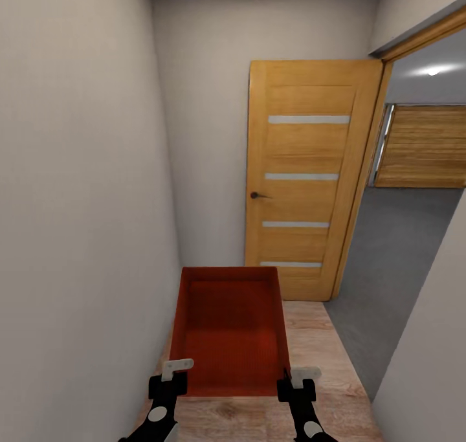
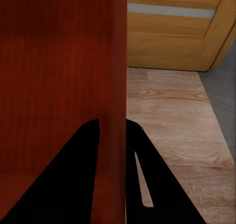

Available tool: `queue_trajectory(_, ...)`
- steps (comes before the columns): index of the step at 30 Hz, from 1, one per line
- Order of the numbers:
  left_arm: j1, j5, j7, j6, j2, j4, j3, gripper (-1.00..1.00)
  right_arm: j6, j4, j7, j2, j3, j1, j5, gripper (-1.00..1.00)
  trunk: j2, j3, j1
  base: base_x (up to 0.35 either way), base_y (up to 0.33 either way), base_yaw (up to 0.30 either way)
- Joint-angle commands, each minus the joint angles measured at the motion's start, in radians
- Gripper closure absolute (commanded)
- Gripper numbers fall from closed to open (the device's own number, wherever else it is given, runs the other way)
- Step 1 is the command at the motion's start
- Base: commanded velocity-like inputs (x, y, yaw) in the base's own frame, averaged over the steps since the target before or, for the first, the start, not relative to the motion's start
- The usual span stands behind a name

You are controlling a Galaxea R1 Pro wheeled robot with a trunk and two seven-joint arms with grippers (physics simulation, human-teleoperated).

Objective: Move the two storage containers from the living room to the garage. In the garage, place one container on the floor and stack the other container on top of it (either order is fine).

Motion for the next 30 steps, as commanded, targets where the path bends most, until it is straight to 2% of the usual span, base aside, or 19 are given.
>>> queue_trajectory(1,-0.001,0.019,-0.023,0.077,0.001,0.003,-0.008,1.00,-0.054,-0.001,-0.021,0.000,-0.008,-0.002,-0.015,1.00,-0.002,-0.002,0.001,0.322,0.000,0.000)
queue_trajectory(8,-0.001,0.018,-0.022,0.077,0.001,0.003,-0.008,1.00,-0.055,-0.001,-0.021,0.000,-0.008,-0.002,-0.015,1.00,-0.002,-0.002,0.001,0.302,0.000,0.000)
queue_trajectory(14,-0.001,0.019,-0.020,0.075,0.001,0.004,-0.008,1.00,-0.056,-0.001,-0.021,0.000,-0.008,-0.002,-0.014,1.00,-0.002,-0.002,0.001,0.058,0.000,-0.030)
queue_trajectory(30,-0.001,0.019,-0.018,0.074,0.000,0.004,-0.008,1.00,-0.056,-0.001,-0.021,0.000,-0.008,-0.002,-0.014,1.00,-0.002,-0.002,0.001,0.002,0.000,-0.258)
